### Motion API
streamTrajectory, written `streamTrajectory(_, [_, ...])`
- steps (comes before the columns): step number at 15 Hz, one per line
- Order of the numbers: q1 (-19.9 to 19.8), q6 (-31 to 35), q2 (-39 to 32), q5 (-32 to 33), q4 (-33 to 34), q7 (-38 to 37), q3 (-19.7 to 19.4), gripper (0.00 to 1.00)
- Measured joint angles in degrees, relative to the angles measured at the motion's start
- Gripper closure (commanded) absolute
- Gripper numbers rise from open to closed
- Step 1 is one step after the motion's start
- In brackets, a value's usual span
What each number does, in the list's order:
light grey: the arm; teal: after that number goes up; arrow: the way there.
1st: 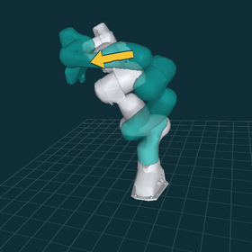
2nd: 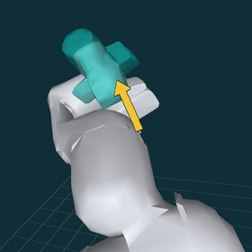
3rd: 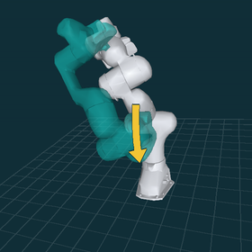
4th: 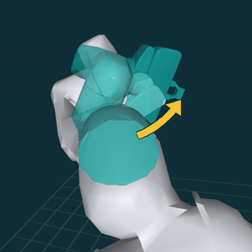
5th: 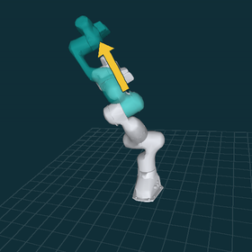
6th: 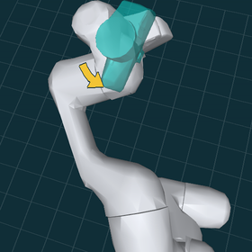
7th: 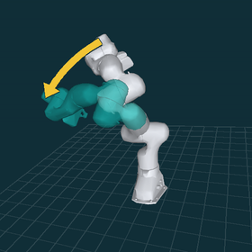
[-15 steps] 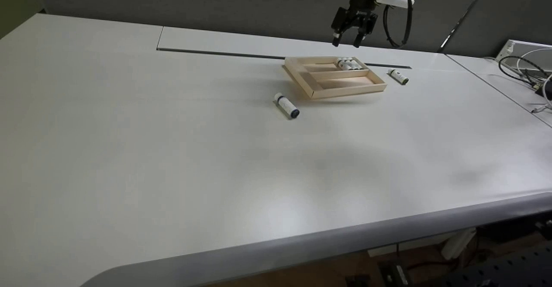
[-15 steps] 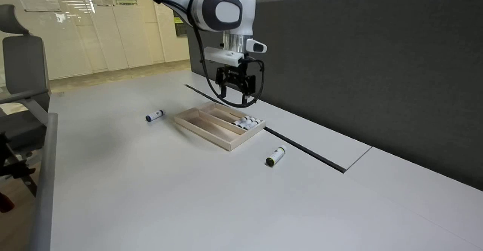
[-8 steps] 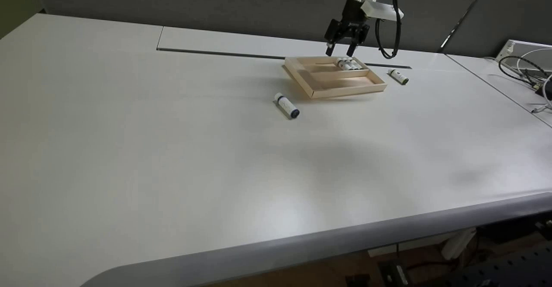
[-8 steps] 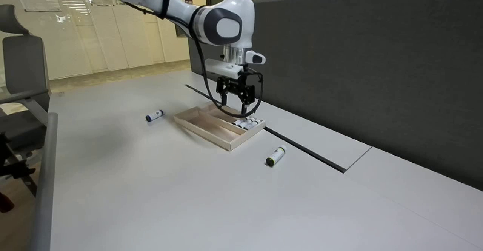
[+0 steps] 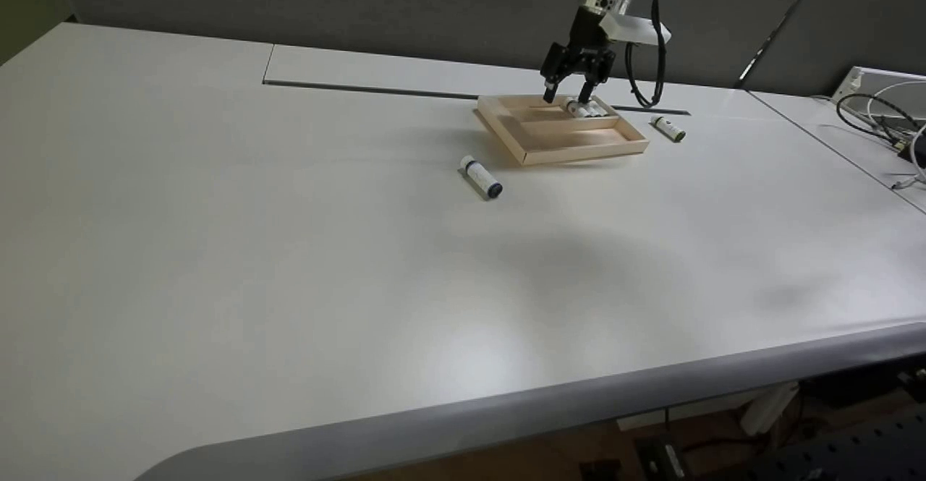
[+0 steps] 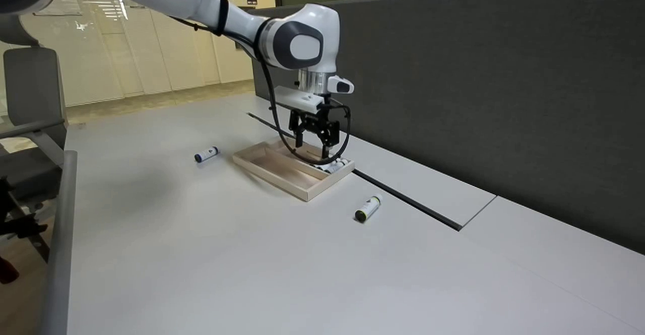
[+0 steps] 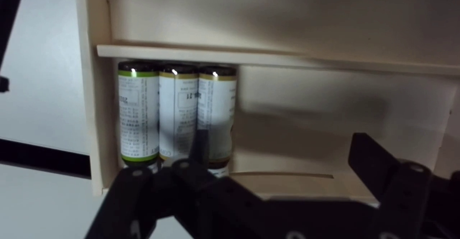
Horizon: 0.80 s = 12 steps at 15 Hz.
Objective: Remove one bottle from the tray and put it on the table
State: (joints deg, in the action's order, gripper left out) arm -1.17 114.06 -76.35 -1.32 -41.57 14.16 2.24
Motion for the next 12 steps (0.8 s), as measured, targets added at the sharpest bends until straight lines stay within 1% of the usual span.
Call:
streamTrajectory(7, [0.3, -0.8, -1.9, 0.0, 1.1, -0.6, -0.8, 0.00])
streamTrajectory(8, [0.4, -1.2, -2.1, 0.0, 1.2, -0.7, -0.8, 0.25])
streamTrajectory(9, [0.5, -1.5, -2.3, 0.0, 1.3, -0.7, -0.9, 0.25])
streamTrajectory(12, [0.9, -2.0, -2.7, 0.1, 1.8, -0.7, -1.1, 0.47])
